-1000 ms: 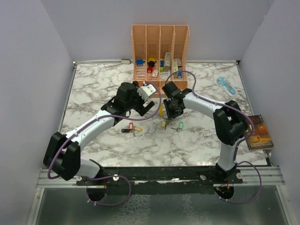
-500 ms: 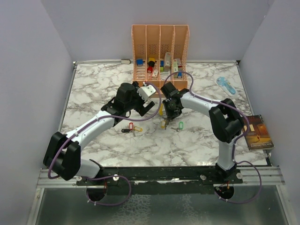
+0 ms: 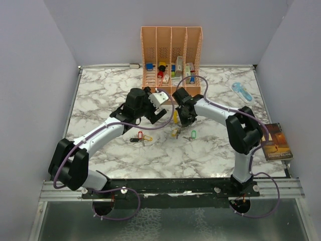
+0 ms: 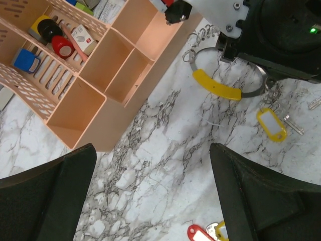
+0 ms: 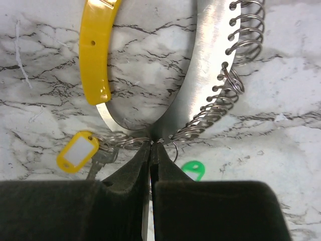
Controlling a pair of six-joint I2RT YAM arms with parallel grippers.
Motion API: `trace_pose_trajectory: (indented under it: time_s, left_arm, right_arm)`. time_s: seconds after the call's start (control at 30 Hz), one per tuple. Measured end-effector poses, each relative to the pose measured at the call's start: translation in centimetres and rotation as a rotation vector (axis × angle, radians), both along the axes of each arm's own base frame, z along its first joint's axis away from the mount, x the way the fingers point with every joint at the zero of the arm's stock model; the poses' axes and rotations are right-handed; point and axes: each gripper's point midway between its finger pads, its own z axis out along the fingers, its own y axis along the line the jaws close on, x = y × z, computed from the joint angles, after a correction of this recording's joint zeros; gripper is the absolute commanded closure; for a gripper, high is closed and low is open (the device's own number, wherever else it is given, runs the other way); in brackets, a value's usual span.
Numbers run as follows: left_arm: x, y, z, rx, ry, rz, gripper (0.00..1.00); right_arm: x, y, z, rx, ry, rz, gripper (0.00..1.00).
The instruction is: Put the keys on the keyring
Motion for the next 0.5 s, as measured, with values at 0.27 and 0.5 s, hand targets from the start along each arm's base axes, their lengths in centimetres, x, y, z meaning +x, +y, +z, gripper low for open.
trace_pose_trajectory:
  time_s: [0.27,0.5]
  left_arm:
    - [0.5,-1.8,1.0,-0.003,-0.031,-0.105,0.01]
    - [0.0,-4.1,1.9,-0.006,-0.085,-0.292,0.01]
  right_arm:
    - [1.1,0.5,6.5,0.068,-0.121,0.019,0.98]
    - [1.7,2.8,12.5,0.227,-0.2,0.068,0.98]
